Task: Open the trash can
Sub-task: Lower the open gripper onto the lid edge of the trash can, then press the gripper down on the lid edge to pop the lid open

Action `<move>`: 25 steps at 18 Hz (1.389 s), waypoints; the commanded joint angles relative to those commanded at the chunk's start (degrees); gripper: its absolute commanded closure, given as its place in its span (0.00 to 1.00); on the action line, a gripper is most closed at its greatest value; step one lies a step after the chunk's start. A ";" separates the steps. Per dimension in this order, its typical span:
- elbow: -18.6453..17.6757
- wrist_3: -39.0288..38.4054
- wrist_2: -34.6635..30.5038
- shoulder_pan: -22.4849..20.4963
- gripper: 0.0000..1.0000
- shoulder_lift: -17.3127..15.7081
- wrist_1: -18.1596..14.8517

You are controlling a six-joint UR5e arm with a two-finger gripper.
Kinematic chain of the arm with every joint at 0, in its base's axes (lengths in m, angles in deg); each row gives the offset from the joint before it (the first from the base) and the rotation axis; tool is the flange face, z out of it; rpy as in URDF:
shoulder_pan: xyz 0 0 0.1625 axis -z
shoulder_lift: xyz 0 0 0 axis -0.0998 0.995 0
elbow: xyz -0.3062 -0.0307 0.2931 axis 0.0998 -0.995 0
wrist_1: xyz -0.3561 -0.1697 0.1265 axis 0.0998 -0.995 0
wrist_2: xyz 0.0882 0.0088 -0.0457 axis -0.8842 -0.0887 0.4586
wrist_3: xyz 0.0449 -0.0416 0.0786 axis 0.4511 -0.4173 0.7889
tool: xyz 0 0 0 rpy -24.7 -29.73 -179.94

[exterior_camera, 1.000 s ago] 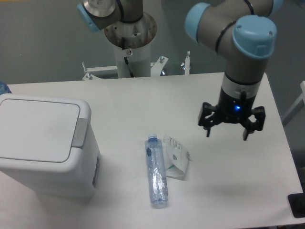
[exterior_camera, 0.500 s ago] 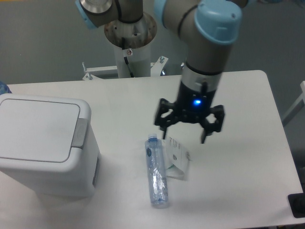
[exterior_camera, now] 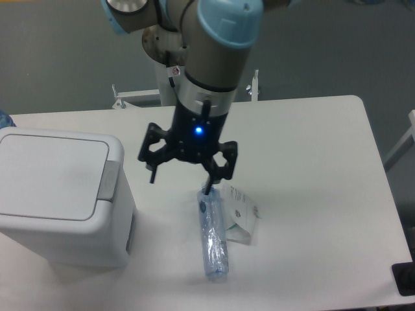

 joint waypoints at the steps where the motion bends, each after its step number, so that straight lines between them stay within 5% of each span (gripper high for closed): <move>1: -0.88 -1.23 0.00 1.05 0.00 0.00 3.50; 3: -2.55 -6.75 0.00 2.02 0.00 -0.17 10.80; 5: -2.91 -11.42 0.00 2.20 0.00 -0.09 14.60; 15: -8.97 -11.87 -0.35 3.78 0.00 -5.27 15.40; 25: -10.29 -11.53 -0.61 3.96 0.00 -4.66 16.89</move>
